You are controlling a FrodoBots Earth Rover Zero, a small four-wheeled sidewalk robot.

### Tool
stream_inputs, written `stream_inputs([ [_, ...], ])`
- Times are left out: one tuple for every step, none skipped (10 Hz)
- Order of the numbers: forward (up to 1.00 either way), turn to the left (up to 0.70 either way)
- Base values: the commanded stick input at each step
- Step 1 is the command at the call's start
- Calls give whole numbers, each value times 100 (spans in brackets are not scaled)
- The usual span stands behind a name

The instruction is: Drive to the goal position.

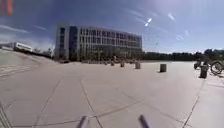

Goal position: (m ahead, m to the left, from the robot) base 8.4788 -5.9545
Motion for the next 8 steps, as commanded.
stream_inputs([
  [70,0],
  [70,0],
  [70,0],
  [70,0],
  [70,0],
  [70,0],
  [70,0],
  [70,0],
])
